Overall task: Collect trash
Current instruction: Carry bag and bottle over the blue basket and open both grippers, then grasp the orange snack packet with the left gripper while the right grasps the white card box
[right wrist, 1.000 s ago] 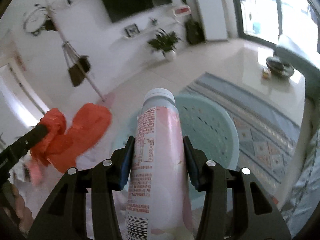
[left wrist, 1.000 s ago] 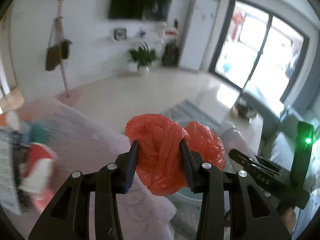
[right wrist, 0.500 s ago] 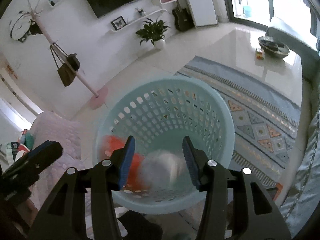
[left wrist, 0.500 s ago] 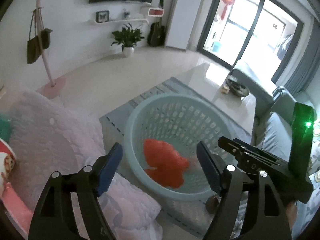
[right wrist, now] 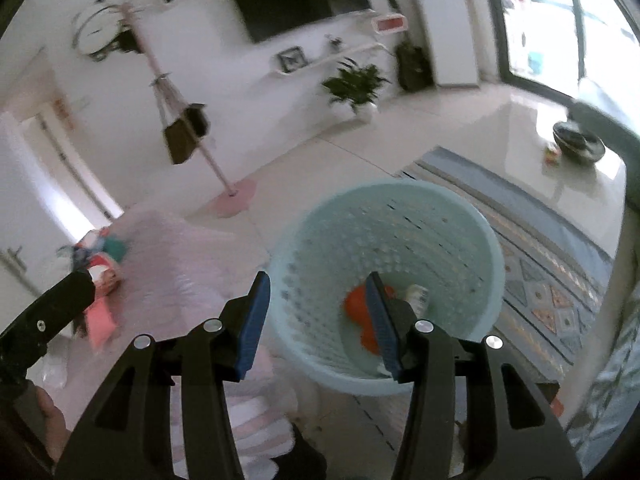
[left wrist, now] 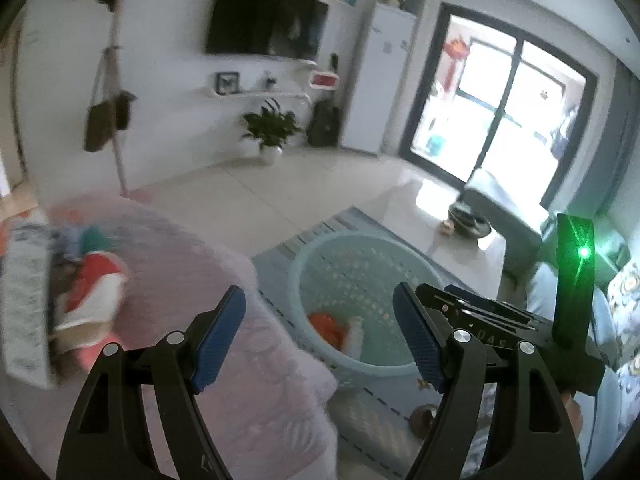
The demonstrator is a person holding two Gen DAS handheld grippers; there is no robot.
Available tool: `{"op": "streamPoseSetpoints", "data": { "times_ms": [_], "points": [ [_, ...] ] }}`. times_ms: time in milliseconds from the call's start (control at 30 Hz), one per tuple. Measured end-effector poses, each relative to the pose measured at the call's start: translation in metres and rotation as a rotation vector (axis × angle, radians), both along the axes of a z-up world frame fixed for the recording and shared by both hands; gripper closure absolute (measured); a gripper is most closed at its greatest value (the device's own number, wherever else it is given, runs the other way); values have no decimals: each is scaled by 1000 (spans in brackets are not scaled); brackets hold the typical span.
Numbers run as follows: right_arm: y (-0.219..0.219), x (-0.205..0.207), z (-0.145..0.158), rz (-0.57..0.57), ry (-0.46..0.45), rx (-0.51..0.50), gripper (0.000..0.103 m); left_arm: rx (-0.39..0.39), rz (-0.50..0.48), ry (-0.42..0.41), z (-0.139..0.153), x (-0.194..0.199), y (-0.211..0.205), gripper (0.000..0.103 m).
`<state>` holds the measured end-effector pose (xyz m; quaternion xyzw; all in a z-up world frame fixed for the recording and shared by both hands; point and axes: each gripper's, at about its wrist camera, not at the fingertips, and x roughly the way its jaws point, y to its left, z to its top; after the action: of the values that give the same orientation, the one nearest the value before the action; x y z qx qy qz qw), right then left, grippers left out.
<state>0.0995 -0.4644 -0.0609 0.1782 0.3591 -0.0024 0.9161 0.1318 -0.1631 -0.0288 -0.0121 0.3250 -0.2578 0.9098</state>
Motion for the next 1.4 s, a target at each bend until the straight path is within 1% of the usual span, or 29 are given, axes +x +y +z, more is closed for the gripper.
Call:
{"op": "streamPoseSetpoints", "data": {
  "times_ms": [100,167,233,267,300,367,433,467,533,567,600,667,767,833,900,967,1067,1200,1267,1333,1367,1400],
  "points": [
    [29,-7,18,62,-60,-29,57,-13,63,-46,14,-17,29,29],
    [49,-13,29,106,-104,-46,57,-6,121,-84,23,-29,47,29],
    [75,-19,42,156,-154,-76,57,15,200,-140,34,-45,69,24],
    [84,-20,46,175,-169,-84,56,24,239,-164,38,-51,80,20],
    [97,-22,52,206,-189,-93,52,36,282,-187,42,-59,92,18],
    [121,-24,60,256,-220,-105,46,47,356,-214,46,-71,118,18],
    [144,-23,64,303,-234,-114,46,46,412,-216,49,-77,140,18],
    [159,-21,66,336,-235,-119,46,40,453,-206,48,-80,158,18],
    [183,-17,69,375,-238,-133,46,34,505,-193,49,-88,182,18],
    [192,-15,70,385,-240,-139,45,32,538,-188,47,-91,201,18],
    [203,-13,71,396,-243,-145,42,34,556,-181,44,-92,215,18],
    [225,-5,71,418,-235,-153,39,42,591,-157,41,-92,243,18],
    [253,8,67,436,-210,-154,39,57,599,-87,28,-83,282,18],
    [269,16,63,440,-194,-150,39,93,603,-58,17,-80,300,18],
    [282,25,59,429,-173,-153,37,152,602,-48,7,-75,308,19],
    [294,34,55,421,-162,-159,36,192,599,-39,-2,-70,313,20],
    [311,48,51,414,-143,-171,34,205,569,-3,-17,-62,325,22],
    [321,58,44,388,-121,-171,27,259,551,38,-29,-47,331,23],
    [324,62,40,378,-109,-167,25,284,525,55,-34,-40,329,24],
    [326,66,36,367,-92,-158,24,301,507,79,-39,-34,330,28],
    [326,68,34,364,-88,-154,23,298,504,89,-43,-34,331,32],
    [327,71,32,360,-84,-149,22,284,500,101,-44,-32,333,33]
  ]
}}
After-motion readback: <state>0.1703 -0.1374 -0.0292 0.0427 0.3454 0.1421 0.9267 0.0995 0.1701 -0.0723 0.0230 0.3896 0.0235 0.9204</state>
